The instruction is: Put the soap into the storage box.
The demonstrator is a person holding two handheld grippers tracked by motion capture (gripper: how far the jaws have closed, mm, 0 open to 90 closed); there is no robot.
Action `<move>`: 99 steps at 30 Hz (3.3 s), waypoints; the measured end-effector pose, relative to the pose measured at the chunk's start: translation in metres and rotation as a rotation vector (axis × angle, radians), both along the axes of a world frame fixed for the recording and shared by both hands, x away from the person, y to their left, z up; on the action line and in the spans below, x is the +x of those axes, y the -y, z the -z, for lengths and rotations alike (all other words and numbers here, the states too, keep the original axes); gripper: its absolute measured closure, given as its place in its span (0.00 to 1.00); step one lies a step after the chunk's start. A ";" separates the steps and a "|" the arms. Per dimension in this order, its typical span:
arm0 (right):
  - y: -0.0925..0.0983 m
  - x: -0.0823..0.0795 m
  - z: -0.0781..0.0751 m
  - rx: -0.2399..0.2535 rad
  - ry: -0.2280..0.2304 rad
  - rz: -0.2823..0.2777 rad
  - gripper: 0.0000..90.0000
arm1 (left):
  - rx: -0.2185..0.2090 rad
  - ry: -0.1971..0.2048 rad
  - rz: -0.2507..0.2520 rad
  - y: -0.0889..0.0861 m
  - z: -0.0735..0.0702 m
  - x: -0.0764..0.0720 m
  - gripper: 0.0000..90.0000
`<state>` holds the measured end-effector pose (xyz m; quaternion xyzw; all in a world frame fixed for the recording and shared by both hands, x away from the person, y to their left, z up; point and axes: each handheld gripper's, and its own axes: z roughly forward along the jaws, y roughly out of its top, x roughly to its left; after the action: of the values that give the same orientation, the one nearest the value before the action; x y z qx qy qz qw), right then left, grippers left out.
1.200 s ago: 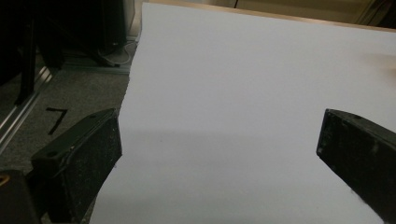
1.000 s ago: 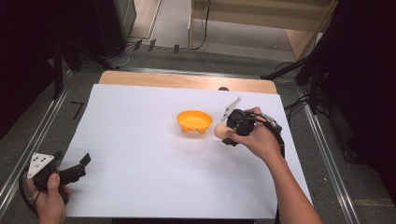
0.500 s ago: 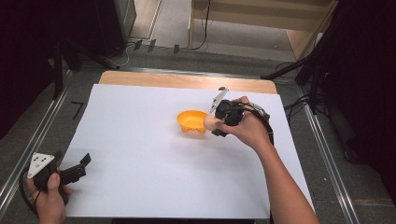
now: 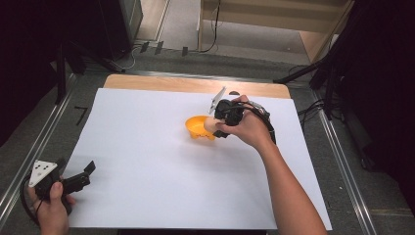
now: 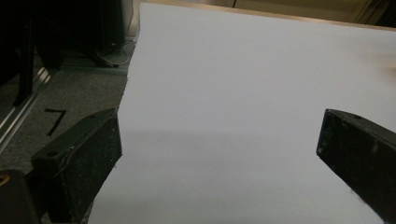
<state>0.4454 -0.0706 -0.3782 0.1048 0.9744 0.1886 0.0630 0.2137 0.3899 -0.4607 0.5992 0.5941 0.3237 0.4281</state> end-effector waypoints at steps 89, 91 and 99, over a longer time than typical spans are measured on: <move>0.120 -0.062 0.043 0.254 0.003 0.466 0.11 | 0.008 0.000 -0.007 0.001 0.000 0.000 0.01; 0.124 -0.068 0.047 0.246 0.005 0.477 0.10 | 0.009 0.000 -0.008 0.001 0.000 0.000 0.01; 0.148 -0.086 0.060 0.285 0.003 0.531 0.11 | 0.011 0.001 -0.008 0.001 0.000 0.000 0.01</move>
<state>0.3593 -0.2187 -0.4385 0.3633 0.8765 0.3007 0.0960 0.2138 0.3887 -0.4608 0.5990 0.5945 0.3289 0.4238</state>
